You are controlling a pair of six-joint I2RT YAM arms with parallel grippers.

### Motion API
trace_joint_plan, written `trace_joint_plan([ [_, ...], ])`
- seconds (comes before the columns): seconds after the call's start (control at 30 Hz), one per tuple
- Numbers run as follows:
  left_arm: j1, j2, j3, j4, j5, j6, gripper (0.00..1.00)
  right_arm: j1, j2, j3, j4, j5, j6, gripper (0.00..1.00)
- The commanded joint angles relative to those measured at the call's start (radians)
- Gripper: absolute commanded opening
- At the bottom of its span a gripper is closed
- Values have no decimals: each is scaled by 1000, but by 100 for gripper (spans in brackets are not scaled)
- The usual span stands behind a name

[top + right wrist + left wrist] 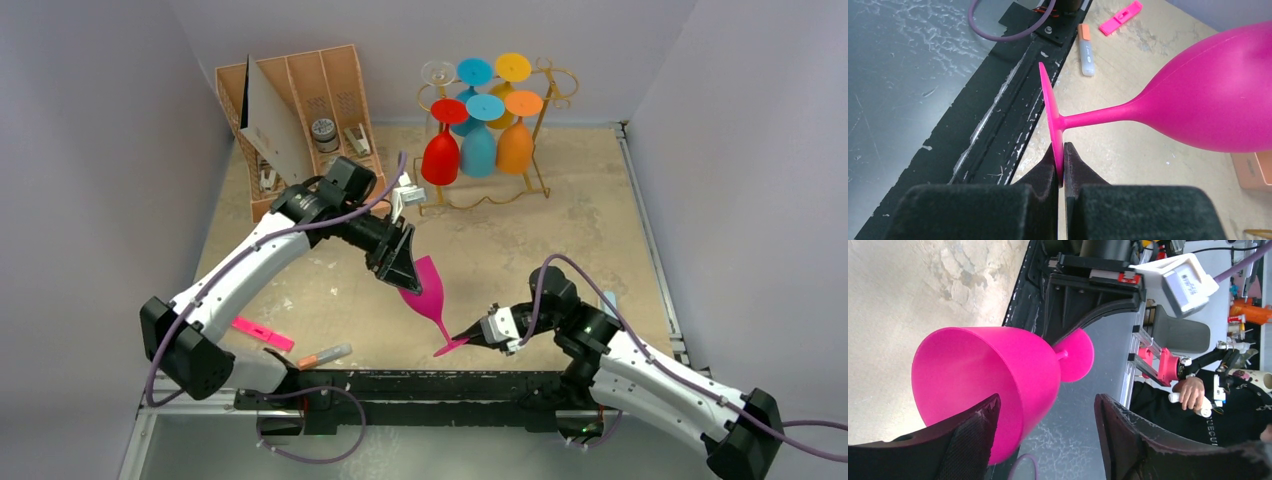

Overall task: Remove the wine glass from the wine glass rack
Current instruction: Place the wine glass at the center of the board.

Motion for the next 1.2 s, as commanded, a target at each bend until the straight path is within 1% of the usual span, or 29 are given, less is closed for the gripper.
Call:
trace_joint_plan([
  [0.0,-9,40,30,-27,18,48,64,4,2,59,-7,-48,-24,0],
  [0.13,-8,34,56,-45,-33,74,57,4,16,53,-12,-24,-41,0],
  [0.27,-3,13,75,-53,2,98,55,3,37,59,-25,-14,-53,0],
  [0.37,0,3,77,-51,21,105,50,4,50,60,-9,-25,-53,0],
  [0.43,0,-2,66,-42,35,107,44,3,59,64,-1,-24,-53,0],
  [0.5,0,-2,53,-39,63,116,36,4,67,67,7,-22,-53,0],
  [0.6,0,-1,47,-48,94,134,22,4,76,70,13,-14,-55,0],
  [0.63,0,-3,48,-52,98,149,18,4,78,70,14,-9,-55,0],
  [0.8,0,-24,52,-59,50,172,0,4,112,82,1,15,-56,0],
  [0.87,0,-31,53,-57,47,175,0,4,129,90,-6,17,-58,1],
  [1.0,0,-36,53,-54,40,175,0,4,139,92,6,18,-58,12],
  [1.07,2,-41,54,-55,29,180,0,5,135,81,40,34,-39,17],
  [1.17,1,-58,54,-54,20,192,0,4,130,70,73,47,-24,27],
])
